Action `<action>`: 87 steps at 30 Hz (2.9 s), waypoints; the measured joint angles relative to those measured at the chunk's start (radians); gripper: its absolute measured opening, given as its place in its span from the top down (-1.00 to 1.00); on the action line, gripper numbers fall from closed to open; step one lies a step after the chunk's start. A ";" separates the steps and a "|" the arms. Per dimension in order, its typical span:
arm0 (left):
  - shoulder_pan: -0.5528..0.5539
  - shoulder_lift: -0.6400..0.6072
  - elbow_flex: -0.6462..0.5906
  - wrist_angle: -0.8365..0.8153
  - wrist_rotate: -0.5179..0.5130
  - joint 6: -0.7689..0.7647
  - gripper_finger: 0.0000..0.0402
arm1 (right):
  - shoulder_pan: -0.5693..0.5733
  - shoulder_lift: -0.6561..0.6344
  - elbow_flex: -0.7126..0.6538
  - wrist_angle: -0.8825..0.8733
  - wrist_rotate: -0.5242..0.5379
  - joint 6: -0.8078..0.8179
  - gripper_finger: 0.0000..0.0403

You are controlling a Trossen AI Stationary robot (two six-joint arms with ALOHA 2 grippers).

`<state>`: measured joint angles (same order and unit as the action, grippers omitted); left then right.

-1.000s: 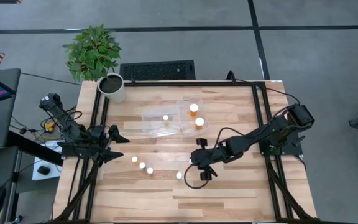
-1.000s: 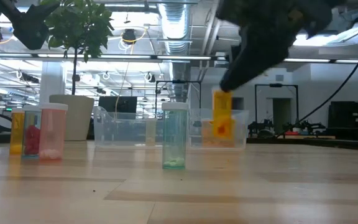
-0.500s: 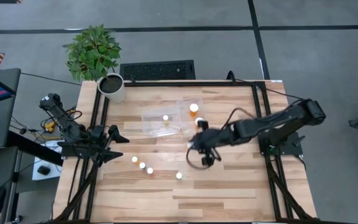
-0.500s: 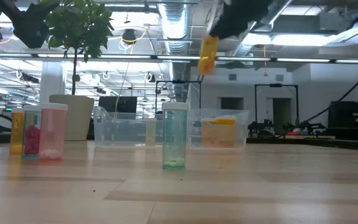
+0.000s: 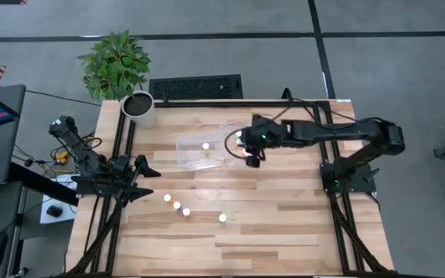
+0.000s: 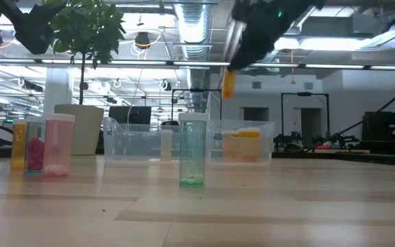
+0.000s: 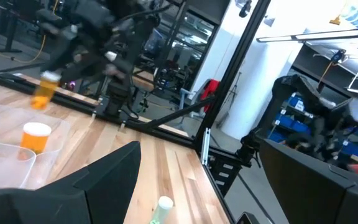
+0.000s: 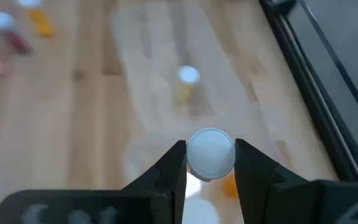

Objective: Pick and place medicine bottles into bin by pill shape (circle, oval)
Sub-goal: Put the orange capsule bottle into the right transparent bin, then put the blue capsule bottle into the right transparent bin

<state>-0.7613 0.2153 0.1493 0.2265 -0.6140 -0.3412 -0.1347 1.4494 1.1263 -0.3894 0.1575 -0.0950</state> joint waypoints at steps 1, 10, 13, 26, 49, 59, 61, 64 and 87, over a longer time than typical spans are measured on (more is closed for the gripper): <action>0.000 0.000 0.000 -0.001 0.000 0.001 -0.61 | -0.021 0.020 0.000 0.019 -0.001 -0.002 0.42; 0.000 0.000 0.000 -0.011 0.005 -0.001 -0.61 | -0.167 0.182 0.002 0.091 -0.156 0.010 0.42; 0.000 0.000 0.000 -0.011 0.005 -0.011 -0.61 | -0.185 0.225 0.000 0.117 -0.199 0.015 0.42; 0.000 0.000 0.000 -0.004 0.003 -0.022 -0.61 | -0.196 0.341 0.000 0.215 -0.212 -0.022 0.42; 0.000 0.000 0.000 -0.003 0.000 -0.023 -0.61 | -0.220 0.396 0.003 0.258 -0.213 -0.018 0.42; 0.000 0.000 0.000 -0.004 0.001 -0.023 -0.61 | -0.220 0.397 0.002 0.257 -0.213 -0.018 0.35; 0.000 0.000 0.000 -0.003 0.001 -0.028 -0.61 | -0.220 0.397 0.001 0.256 -0.213 -0.018 0.31; 0.000 0.000 0.000 -0.004 0.001 -0.030 -0.61 | -0.220 0.398 -0.001 0.250 -0.213 -0.018 0.22; 0.000 0.000 0.000 -0.003 0.006 -0.026 -0.61 | -0.216 0.095 -0.002 0.153 -0.212 -0.045 0.02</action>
<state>-0.7616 0.2157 0.1490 0.2233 -0.6079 -0.3672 -0.3511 1.5445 1.1248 -0.2362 -0.0547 -0.1399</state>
